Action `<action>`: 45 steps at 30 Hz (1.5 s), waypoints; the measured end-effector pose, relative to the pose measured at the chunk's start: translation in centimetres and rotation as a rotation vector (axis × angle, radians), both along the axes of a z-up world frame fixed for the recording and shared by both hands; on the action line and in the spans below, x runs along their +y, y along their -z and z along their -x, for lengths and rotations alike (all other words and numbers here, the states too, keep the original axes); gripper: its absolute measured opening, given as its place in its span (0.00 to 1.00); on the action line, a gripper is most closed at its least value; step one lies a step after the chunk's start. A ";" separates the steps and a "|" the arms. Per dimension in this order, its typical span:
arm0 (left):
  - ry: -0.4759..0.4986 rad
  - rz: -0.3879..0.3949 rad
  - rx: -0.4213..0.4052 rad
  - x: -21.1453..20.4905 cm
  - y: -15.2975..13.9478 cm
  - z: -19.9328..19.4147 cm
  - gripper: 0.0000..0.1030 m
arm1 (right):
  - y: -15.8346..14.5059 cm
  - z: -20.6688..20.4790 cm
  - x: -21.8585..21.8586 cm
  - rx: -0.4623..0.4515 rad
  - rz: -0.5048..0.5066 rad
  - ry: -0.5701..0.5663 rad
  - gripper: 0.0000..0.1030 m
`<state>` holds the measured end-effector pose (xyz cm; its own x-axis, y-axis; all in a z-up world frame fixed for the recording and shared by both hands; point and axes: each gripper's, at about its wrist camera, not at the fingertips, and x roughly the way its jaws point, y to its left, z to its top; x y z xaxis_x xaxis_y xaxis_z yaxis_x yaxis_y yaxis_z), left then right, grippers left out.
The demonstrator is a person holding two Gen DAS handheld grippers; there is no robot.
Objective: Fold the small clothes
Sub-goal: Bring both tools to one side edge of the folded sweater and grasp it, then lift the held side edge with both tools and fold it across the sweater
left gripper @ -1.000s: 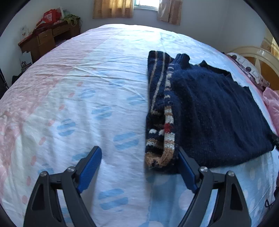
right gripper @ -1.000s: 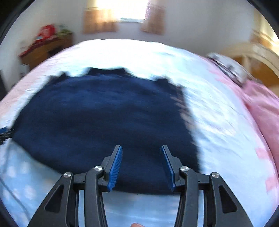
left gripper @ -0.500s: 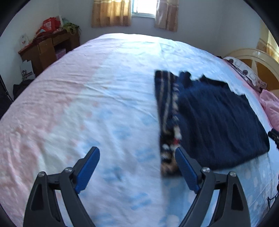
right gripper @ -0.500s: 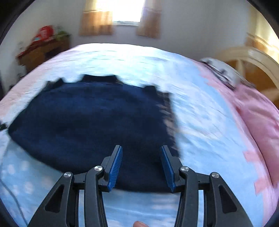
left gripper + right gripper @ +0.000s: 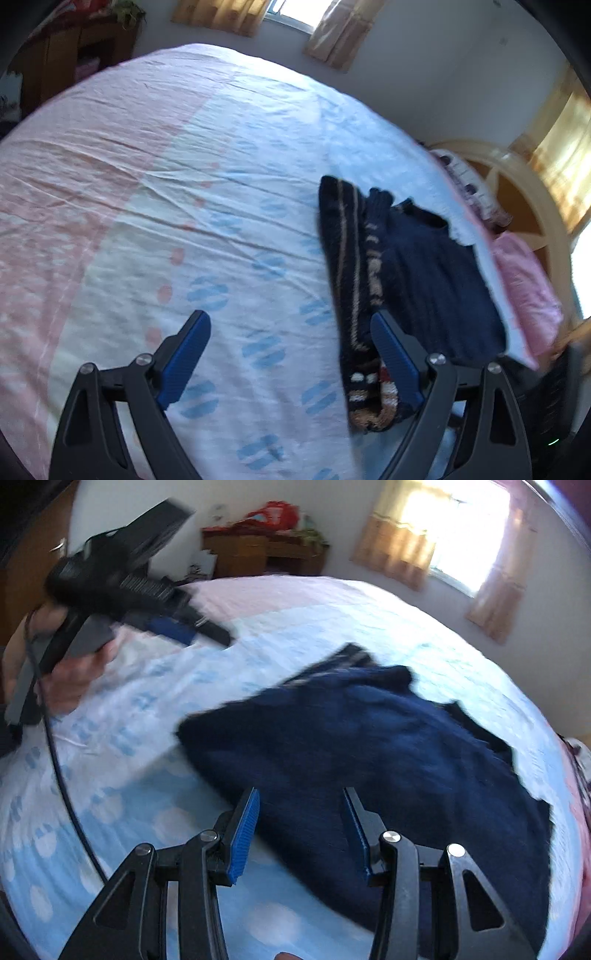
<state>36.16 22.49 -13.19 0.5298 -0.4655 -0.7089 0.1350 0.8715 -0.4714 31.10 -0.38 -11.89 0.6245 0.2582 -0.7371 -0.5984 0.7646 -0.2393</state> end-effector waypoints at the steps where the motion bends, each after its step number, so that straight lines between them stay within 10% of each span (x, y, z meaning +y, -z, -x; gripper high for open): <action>1: 0.012 0.022 0.005 0.3 0.0 -0.2 0.89 | 0.3 -0.1 0.7 -0.003 0.012 -0.010 0.45; 34: 0.239 -0.078 0.053 -10.5 2.6 -12.3 0.92 | 2.4 -0.3 4.9 0.038 0.000 -0.015 0.43; 40: 0.225 0.017 0.050 -8.7 3.0 -12.6 0.50 | 2.5 -0.9 4.9 0.054 -0.026 -0.021 0.18; 42: 0.232 0.026 0.046 -8.8 3.0 -12.4 0.20 | 2.4 -1.1 4.7 0.058 -0.035 -0.017 0.15; 45: 0.216 0.027 0.012 -9.1 1.9 -11.8 0.17 | 2.0 -1.1 4.1 0.049 -0.055 -0.010 0.10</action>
